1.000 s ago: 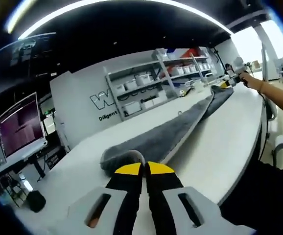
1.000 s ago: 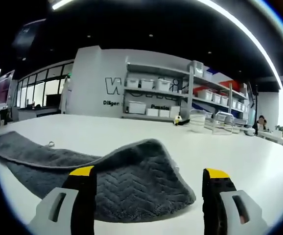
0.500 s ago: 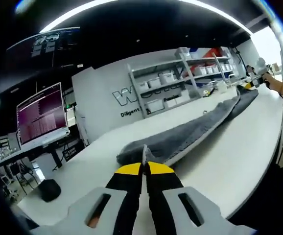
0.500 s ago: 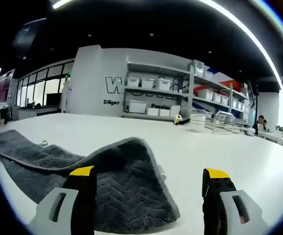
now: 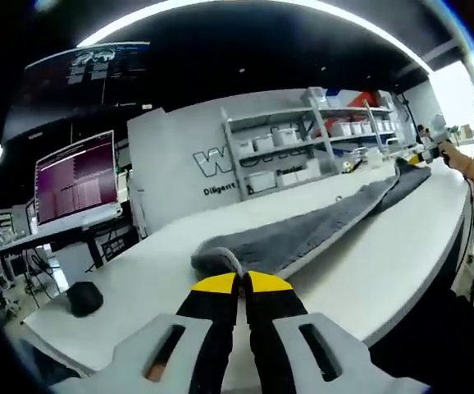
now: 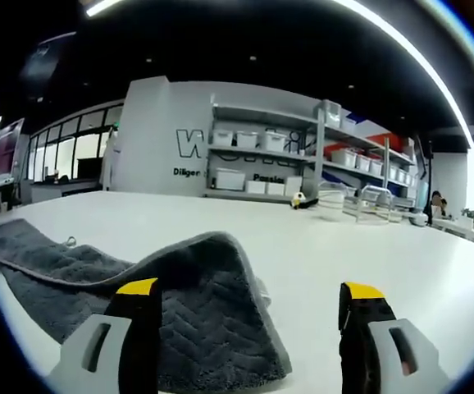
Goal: Open the folded towel by lifting each exposed corner and separating the folded layers until the towel lies flat within the target outline without major curled edges
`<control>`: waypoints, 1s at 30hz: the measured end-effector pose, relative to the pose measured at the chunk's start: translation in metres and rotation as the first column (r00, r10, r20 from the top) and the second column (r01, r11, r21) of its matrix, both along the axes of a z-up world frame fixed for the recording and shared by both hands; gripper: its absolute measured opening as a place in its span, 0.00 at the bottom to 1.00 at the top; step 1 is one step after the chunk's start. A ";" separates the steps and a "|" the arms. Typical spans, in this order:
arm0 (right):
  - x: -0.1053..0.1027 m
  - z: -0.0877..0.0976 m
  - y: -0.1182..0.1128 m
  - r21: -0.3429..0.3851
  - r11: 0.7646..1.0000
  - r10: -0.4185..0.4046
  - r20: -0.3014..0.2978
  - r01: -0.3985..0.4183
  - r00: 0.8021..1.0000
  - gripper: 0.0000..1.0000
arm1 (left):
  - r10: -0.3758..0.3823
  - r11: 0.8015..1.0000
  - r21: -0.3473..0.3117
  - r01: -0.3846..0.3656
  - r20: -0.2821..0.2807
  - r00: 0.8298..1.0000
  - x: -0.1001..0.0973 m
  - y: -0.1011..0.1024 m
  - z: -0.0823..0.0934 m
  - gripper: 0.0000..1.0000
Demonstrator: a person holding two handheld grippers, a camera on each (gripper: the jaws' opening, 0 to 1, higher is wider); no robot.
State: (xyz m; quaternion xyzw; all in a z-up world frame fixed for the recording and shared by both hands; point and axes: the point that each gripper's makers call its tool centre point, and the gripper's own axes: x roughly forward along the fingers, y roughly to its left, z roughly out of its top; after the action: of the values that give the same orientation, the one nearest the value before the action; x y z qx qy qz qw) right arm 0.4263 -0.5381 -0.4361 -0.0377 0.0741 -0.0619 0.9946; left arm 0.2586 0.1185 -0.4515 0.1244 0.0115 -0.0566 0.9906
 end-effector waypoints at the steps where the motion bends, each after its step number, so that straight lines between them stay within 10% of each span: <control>1: 0.000 0.000 0.000 0.002 1.000 0.001 0.001 -0.001 1.000 0.90 | 0.006 1.000 0.000 -0.006 0.000 1.000 -0.001 0.001 -0.001 0.04; 14: 0.001 -0.001 0.001 -0.002 1.000 0.004 -0.004 -0.004 1.000 0.90 | 0.061 0.997 -0.053 -0.063 -0.034 0.998 0.001 0.015 -0.025 0.13; 30: -0.002 -0.002 0.003 -0.001 1.000 0.004 -0.005 -0.004 1.000 0.90 | -0.006 0.999 0.038 0.002 0.111 0.994 0.005 -0.024 0.033 0.51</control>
State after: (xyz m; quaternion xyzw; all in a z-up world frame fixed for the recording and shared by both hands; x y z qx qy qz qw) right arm 0.4241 -0.5354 -0.4376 -0.0385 0.0764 -0.0597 0.9945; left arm 0.2640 0.0945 -0.4183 0.1460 -0.0430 -0.0511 0.9870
